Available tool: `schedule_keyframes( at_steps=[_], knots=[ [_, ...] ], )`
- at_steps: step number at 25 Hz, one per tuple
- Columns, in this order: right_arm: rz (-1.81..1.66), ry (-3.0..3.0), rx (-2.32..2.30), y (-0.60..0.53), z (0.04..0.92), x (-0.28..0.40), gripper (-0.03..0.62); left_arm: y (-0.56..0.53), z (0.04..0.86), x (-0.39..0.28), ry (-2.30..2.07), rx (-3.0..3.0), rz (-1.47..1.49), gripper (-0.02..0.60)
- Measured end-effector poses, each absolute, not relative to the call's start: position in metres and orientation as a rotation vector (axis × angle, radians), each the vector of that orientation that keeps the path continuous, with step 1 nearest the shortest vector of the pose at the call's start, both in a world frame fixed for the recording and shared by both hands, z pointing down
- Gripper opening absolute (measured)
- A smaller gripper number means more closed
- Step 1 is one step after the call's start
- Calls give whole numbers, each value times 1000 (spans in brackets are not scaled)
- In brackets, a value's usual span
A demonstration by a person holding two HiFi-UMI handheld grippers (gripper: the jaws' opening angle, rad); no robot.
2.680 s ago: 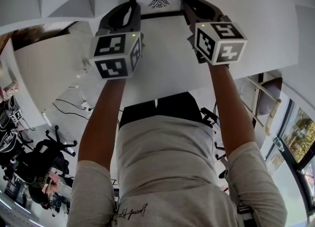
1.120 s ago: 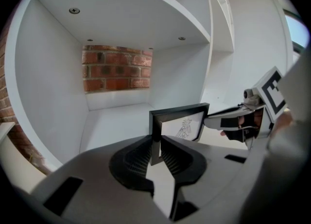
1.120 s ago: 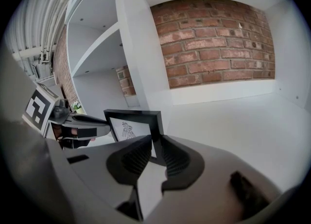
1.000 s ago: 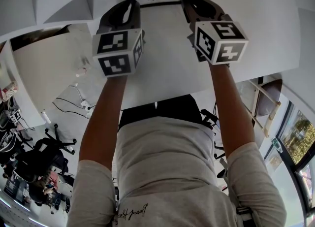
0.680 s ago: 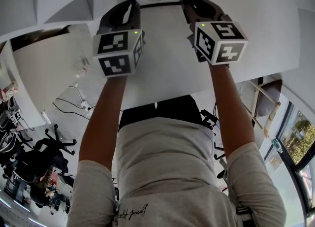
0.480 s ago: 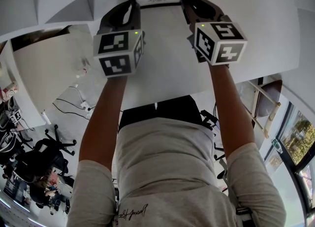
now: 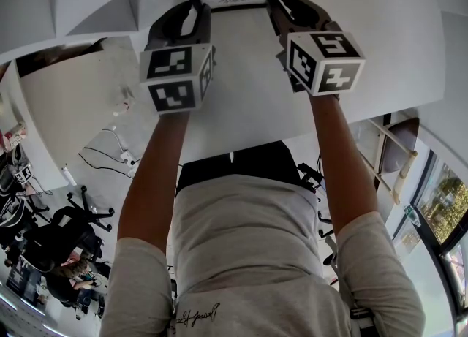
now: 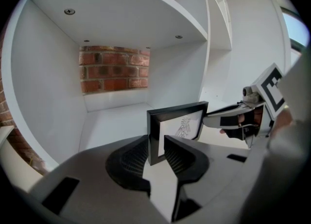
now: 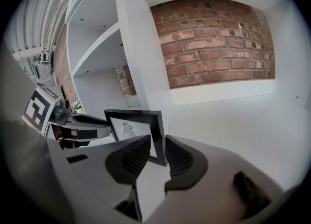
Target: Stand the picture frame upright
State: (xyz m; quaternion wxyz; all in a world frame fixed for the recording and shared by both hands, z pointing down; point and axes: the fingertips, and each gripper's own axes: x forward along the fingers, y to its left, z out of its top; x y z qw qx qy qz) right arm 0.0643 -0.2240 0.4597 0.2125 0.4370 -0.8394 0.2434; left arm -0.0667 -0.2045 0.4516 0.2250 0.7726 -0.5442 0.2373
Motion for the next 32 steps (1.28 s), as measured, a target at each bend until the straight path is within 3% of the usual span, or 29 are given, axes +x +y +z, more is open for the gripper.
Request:
schedule_keyframes(
  at_steps=[32],
  knots=[
    [681, -2339, 1187, -160, 414, 62, 89, -137, 424, -77, -1418, 2180, 692, 114]
  ],
)
